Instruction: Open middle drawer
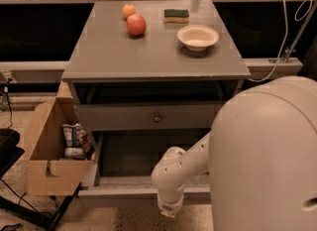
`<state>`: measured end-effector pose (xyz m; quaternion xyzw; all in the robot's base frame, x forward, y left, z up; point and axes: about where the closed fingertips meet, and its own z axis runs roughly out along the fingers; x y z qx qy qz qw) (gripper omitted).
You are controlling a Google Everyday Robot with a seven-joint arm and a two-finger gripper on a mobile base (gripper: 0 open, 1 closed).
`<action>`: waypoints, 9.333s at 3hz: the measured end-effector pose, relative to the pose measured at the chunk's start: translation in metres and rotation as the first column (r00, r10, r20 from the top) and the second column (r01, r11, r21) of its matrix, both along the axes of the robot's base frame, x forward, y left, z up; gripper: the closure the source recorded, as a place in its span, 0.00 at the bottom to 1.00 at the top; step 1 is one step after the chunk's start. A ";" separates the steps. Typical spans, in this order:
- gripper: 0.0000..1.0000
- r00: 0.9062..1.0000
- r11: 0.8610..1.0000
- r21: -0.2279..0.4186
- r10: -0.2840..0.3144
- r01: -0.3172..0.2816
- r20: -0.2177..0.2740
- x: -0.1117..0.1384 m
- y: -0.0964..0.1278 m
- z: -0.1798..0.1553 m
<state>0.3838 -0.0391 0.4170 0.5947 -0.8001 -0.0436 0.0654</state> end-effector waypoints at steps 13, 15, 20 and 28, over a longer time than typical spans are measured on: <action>1.00 1.000 1.000 0.000 0.000 0.000 0.000 0.000 0.000 0.000; 0.74 1.000 1.000 0.000 0.000 0.000 0.000 0.000 0.000 0.000; 0.00 1.000 1.000 0.000 0.000 0.000 0.000 0.000 0.000 0.000; 0.00 1.000 1.000 0.000 0.000 0.000 0.000 0.000 0.000 0.000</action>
Offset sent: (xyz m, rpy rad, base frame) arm 0.0000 0.0000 0.0000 0.0000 0.0000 0.0000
